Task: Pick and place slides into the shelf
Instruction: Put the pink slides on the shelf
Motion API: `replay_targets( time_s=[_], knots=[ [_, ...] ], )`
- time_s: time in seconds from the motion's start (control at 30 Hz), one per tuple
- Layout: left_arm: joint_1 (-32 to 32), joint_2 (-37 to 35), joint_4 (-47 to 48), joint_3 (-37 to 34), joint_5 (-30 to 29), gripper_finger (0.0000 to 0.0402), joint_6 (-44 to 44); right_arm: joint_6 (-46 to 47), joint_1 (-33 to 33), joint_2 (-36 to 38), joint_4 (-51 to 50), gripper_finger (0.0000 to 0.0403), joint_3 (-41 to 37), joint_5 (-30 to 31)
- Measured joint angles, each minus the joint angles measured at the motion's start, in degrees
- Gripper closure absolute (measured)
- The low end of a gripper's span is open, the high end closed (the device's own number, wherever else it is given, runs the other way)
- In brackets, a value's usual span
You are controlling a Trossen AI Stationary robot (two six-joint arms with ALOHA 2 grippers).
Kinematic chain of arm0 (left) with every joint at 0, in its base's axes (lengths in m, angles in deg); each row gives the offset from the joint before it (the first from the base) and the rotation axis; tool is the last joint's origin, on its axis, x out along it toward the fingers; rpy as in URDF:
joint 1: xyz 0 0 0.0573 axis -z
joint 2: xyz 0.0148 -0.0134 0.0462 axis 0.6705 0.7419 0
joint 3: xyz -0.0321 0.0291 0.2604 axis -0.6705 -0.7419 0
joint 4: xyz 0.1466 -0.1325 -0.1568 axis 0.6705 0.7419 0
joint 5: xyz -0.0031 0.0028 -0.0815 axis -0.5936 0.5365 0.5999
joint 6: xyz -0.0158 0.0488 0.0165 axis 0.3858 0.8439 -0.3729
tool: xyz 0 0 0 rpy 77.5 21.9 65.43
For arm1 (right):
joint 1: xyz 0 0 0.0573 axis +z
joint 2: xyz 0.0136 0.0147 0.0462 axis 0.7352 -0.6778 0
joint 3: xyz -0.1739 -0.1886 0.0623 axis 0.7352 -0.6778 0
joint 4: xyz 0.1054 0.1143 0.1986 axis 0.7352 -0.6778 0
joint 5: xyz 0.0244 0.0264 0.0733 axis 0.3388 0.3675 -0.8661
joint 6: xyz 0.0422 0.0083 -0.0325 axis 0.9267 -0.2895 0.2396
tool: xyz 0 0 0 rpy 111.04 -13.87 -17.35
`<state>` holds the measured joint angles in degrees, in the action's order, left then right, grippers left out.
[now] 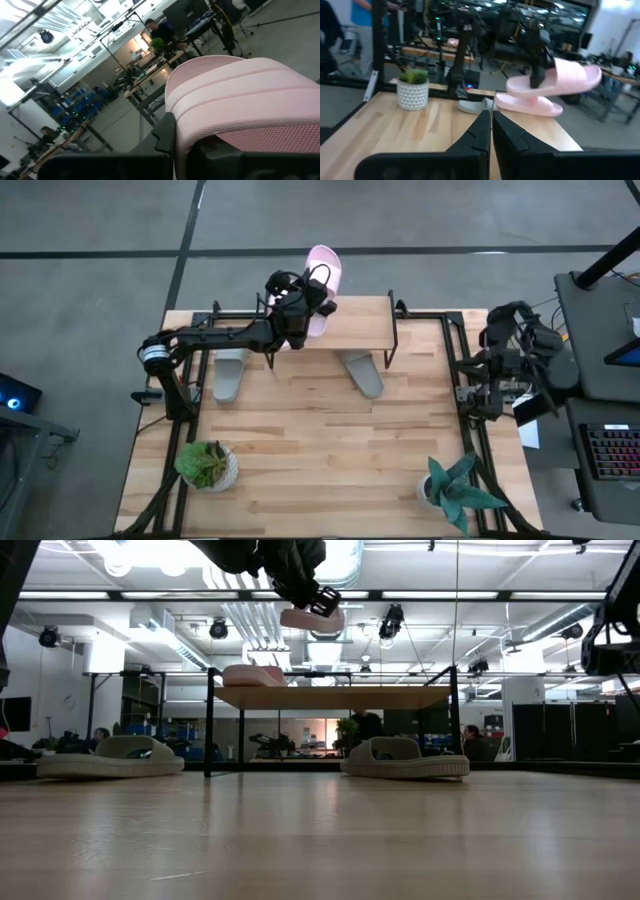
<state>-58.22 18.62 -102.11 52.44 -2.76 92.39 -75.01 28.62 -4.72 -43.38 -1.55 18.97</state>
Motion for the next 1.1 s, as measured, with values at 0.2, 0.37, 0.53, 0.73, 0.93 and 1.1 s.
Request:
replay_targets(
  time_s=[0.2, 0.37, 0.53, 0.73, 0.93, 1.1],
  knots=[
    [-0.02, -0.02, 0.11, -0.91, 0.45, 0.0401, -0.27, -4.25, 0.43, 1.05, 1.39, 0.0395, -0.18, 1.43],
    [-0.04, -0.02, 0.07, -0.95, 0.45, 0.0401, -0.04, -4.69, 0.43, 0.23, 2.36, 0.0395, -0.2, -1.0],
    [-0.04, -0.02, 0.07, -0.95, 0.47, 0.0401, 0.14, -10.45, 0.43, -4.0, 13.05, 0.0394, -0.14, -6.12],
    [-0.04, -0.02, 0.09, -0.98, 0.5, 0.0401, 0.21, -7.83, 0.43, -10.6, 15.72, 0.0394, 1.1, -12.87],
    [-0.04, -0.02, 0.15, -1.21, 0.53, 0.0401, 0.32, -0.79, 0.43, -19.53, 18.03, 0.0394, 1.21, -12.94],
    [-0.04, -0.02, 0.13, -1.24, 0.56, 0.0401, 0.32, 3.0, 0.41, -26.52, 21.48, 0.0394, 1.29, -12.58]
  ],
)
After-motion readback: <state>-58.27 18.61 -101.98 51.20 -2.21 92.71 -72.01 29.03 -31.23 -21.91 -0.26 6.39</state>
